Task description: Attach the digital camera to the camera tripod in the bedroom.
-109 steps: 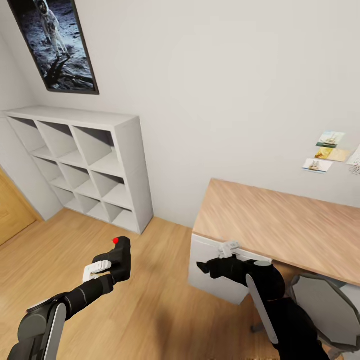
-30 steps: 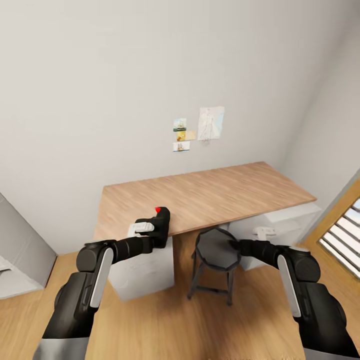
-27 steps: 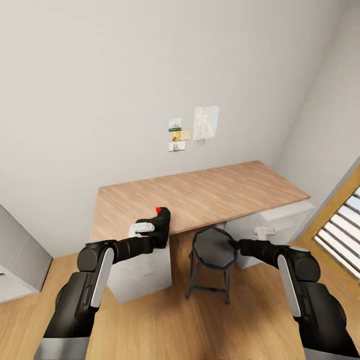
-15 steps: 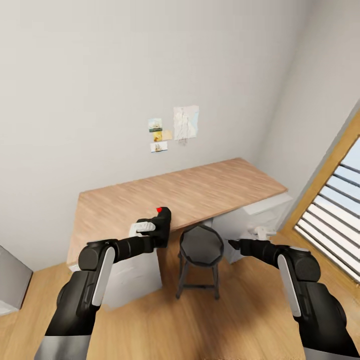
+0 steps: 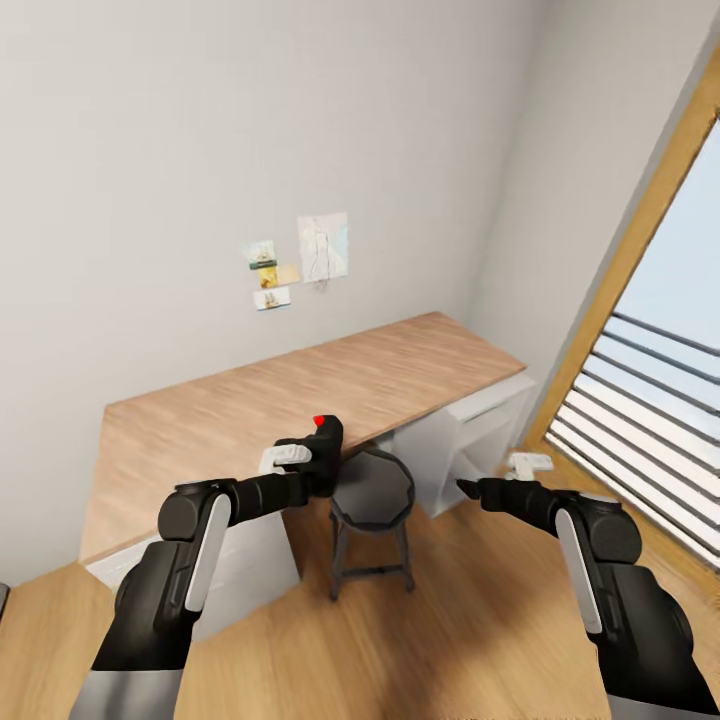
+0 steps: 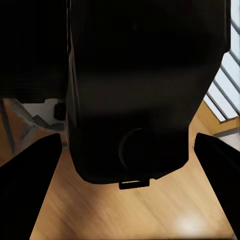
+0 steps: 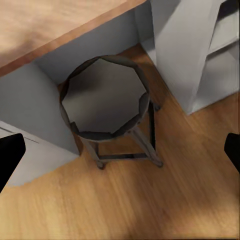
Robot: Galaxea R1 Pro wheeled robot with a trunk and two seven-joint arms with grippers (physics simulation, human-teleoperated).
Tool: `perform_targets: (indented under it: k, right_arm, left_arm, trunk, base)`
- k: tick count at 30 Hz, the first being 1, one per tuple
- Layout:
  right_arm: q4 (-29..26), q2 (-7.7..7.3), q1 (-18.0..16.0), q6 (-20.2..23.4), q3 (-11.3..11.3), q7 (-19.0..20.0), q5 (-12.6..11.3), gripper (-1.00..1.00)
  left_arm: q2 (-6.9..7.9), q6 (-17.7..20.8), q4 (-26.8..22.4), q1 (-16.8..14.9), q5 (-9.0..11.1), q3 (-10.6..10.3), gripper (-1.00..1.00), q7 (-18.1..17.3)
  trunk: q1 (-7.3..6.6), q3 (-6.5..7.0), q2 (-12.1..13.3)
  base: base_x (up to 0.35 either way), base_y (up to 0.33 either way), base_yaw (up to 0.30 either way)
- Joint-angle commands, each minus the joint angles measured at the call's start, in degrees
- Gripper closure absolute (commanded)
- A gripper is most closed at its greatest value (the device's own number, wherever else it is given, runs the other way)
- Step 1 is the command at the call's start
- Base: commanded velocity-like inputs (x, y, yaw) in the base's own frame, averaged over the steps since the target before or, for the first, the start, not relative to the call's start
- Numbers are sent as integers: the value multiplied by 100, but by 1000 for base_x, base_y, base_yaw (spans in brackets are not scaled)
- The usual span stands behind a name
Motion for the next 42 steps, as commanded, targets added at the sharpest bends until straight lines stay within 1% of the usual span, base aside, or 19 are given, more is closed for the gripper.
perform_targets:
  k: [1,21,42]
  right_arm:
    - [-4,0,-6,29,-4,8,-8,-100]
    - [-4,0,-6,23,-5,5,-8,-100]
    - [-4,0,-6,27,-5,5,-8,-100]
  left_arm:
    - [-4,45,-2,-4,70,7,100,26]
    - [2,46,5,-10,70,11,100,26]
    - [-4,36,180,-21,62,16,100,39]
  trunk:
    - [4,-6,-12]
    - [4,124,-12]
    - [4,275,-12]
  base:
    - [0,0,-251]
    - [0,0,-209]
    - [0,0,-184]
